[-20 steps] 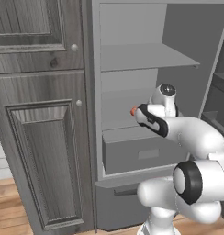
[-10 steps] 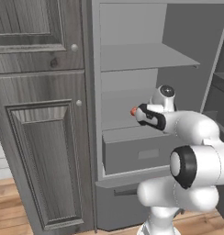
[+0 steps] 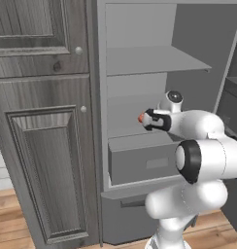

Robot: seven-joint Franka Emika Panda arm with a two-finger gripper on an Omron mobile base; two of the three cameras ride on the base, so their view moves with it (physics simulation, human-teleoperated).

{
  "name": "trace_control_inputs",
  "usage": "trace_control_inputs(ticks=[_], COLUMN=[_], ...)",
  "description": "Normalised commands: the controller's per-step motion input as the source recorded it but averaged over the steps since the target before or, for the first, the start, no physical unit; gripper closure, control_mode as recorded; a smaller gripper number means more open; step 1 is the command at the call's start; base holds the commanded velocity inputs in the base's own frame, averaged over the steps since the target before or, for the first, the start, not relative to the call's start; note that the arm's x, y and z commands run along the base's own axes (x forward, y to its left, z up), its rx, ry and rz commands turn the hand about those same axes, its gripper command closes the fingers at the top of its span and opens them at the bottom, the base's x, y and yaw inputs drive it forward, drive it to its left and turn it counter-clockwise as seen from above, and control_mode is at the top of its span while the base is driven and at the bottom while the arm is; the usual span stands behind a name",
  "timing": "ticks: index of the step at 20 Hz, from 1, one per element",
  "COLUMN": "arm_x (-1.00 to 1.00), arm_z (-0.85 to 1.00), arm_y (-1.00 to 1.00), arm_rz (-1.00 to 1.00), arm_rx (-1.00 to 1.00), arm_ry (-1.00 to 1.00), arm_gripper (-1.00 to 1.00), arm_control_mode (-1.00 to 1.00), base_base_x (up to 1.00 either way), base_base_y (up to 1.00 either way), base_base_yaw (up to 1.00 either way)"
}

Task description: Pick the banana and peach from the fridge and place them inside the tupperware on the counter.

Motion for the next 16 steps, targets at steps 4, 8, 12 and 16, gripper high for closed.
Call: trace_control_inputs(ticks=[4,8,12,16], arm_x=[0.38,0.35,0.32,0.33], arm_z=[-0.08,-0.11,-0.12,-0.15], arm_y=[0.0,0.0,0.0,0.0], arm_rz=[0.0,0.0,0.0,0.0], arm_rx=[0.0,0.0,0.0,0.0], arm_ry=[0.0,0.0,0.0,0.0], arm_gripper=[-1.0,-1.0,-1.0,-1.0], arm_control_mode=[-1.0,-1.0,-1.0,-1.0], base_base_x=[0.0,0.0,0.0,0.0], base_base_y=[0.0,0.0,0.0,0.0], base_base_yaw=[0.0,0.0,0.0,0.0])
